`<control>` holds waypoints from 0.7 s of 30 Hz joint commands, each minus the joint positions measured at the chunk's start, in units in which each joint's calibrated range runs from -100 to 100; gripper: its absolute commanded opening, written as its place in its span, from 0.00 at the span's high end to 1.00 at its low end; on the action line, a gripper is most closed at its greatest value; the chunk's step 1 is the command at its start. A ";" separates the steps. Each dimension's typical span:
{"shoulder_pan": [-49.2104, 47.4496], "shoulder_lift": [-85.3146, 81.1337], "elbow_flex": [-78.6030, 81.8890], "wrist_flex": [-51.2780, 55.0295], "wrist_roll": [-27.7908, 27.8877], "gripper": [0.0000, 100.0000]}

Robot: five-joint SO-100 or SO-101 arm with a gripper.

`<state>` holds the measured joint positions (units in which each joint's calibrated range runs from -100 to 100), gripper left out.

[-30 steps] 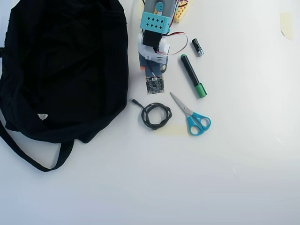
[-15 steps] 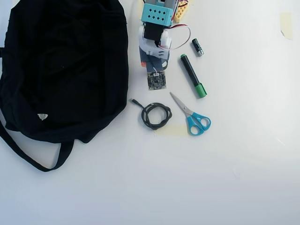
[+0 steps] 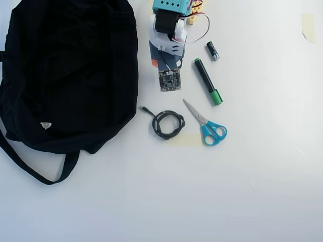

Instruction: Put the bike light into the black bag

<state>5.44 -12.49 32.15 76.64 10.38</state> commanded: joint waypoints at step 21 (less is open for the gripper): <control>9.30 -13.23 -15.26 14.14 -0.10 0.98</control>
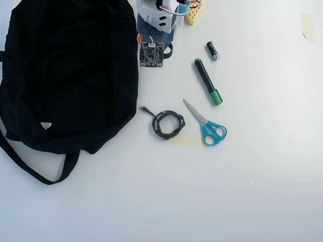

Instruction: Put the bike light into the black bag

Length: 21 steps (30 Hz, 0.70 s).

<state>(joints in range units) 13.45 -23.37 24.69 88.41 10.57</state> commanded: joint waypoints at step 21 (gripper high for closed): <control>24.55 -1.19 -14.26 -4.77 -16.97 0.98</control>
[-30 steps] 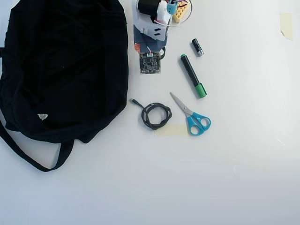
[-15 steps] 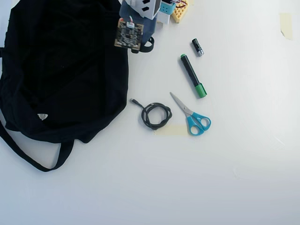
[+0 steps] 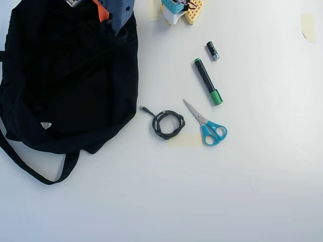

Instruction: Put the bike light into the black bag

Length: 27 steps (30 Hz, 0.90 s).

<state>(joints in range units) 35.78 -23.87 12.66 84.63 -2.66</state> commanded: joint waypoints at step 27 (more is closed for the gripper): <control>13.88 -1.44 2.71 -19.00 -2.79 0.55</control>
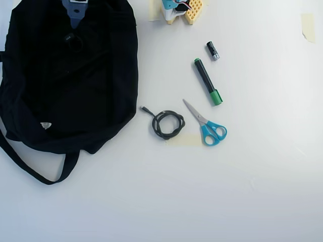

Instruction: Put the bike light into the black bag

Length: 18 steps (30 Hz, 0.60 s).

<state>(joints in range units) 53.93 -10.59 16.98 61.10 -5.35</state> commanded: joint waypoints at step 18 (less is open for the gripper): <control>-45.03 -42.36 22.55 9.44 -6.66 0.98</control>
<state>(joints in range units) 12.34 -47.45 33.02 70.80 -12.23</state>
